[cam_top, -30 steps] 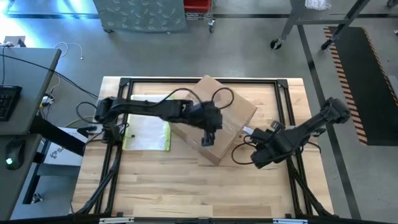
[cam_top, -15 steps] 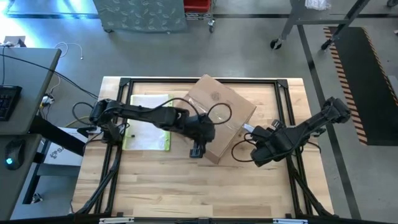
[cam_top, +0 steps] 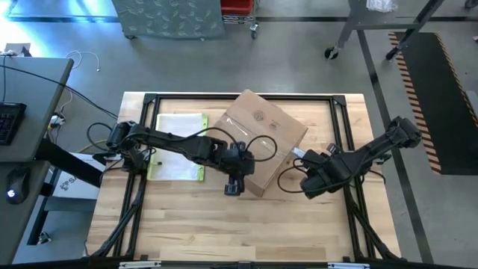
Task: Unpack boxes
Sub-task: Open the cardboard box using the silver cutter
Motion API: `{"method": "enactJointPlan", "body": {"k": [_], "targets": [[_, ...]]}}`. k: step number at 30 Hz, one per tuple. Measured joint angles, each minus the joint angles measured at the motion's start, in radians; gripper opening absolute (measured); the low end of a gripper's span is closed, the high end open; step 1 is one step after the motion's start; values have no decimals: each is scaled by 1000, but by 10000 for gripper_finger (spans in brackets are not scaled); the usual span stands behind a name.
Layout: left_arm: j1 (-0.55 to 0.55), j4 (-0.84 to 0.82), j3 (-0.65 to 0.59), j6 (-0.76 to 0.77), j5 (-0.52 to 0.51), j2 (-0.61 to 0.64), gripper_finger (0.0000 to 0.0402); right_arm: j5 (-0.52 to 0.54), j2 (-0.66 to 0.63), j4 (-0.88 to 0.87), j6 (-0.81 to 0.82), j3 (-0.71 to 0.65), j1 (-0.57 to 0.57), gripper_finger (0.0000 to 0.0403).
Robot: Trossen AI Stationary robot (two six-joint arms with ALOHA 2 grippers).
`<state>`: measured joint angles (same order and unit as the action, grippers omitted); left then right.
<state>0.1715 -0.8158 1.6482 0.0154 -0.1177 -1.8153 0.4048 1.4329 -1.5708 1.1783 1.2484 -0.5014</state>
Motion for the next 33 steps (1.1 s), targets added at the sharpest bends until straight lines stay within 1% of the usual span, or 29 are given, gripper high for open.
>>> {"method": "enactJointPlan", "body": {"k": [4,9,22,27,33], "targets": [[0,1,0,0,0,0,0,-17,0,0,-9,0,0,104],[0,1,0,0,0,-3,0,-6,5,-1,-14,0,2,104],[0,9,0,7,-8,-4,0,32,57,-2,-112,-1,9,104],[7,-4,21,7,-78,0,0,31,38,1,-81,-1,8,104],[54,-32,41,-16,-54,22,0,31,31,1,-61,-1,8,104]]}}
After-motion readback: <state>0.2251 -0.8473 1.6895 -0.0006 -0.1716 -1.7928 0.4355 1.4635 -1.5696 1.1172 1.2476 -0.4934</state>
